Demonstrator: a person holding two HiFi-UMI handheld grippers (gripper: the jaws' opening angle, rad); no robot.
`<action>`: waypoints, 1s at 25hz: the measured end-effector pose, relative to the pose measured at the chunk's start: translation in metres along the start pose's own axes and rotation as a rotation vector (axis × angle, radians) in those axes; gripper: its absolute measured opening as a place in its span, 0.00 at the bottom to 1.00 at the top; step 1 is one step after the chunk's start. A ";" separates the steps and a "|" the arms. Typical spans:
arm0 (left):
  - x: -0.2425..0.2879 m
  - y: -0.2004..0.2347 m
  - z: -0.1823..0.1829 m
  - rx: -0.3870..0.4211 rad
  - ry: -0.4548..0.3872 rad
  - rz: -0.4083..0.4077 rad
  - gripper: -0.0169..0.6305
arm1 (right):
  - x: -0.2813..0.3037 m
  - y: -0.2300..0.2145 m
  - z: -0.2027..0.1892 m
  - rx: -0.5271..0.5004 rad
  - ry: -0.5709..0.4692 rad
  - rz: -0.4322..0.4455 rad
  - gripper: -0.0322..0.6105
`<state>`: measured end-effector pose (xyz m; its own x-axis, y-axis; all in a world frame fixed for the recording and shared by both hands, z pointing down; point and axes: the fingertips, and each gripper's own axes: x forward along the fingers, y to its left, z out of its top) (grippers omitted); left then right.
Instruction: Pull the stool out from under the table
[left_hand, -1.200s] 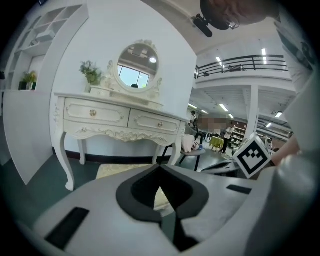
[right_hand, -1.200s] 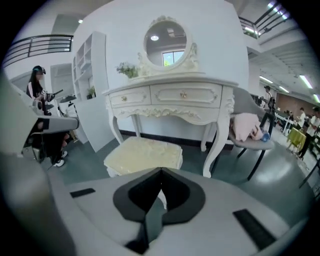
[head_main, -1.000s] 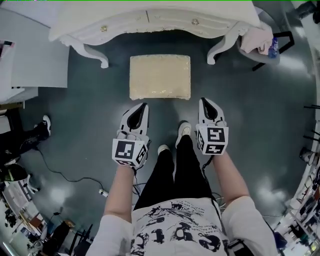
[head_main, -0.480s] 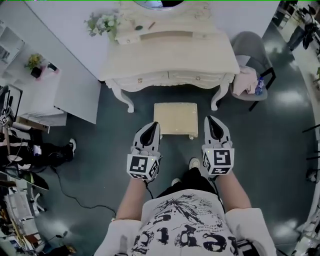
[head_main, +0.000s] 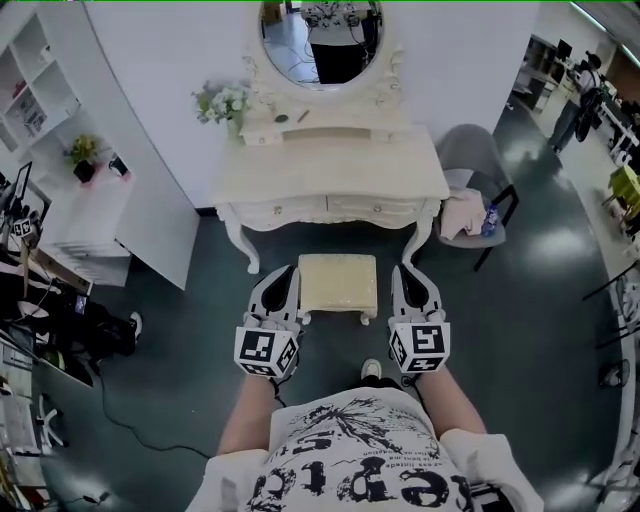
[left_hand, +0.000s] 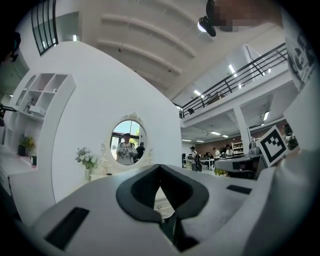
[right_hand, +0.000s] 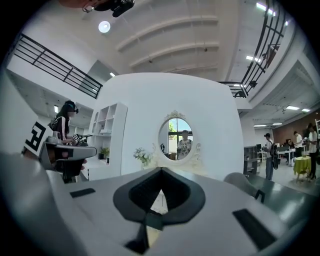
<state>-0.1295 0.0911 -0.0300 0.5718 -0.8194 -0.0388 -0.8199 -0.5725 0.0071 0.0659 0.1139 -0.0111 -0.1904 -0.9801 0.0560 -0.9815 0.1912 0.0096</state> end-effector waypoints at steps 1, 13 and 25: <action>-0.002 -0.001 0.003 0.002 -0.003 -0.005 0.05 | -0.002 0.001 0.001 -0.005 0.002 -0.001 0.07; 0.003 -0.006 0.023 0.016 -0.020 -0.050 0.05 | 0.004 0.012 0.022 -0.016 -0.014 0.007 0.07; 0.006 0.000 0.030 0.020 -0.027 -0.053 0.05 | 0.013 0.023 0.032 -0.022 -0.038 0.023 0.07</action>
<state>-0.1267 0.0873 -0.0604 0.6137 -0.7868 -0.0659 -0.7891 -0.6141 -0.0160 0.0402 0.1034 -0.0420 -0.2143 -0.9766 0.0181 -0.9762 0.2148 0.0307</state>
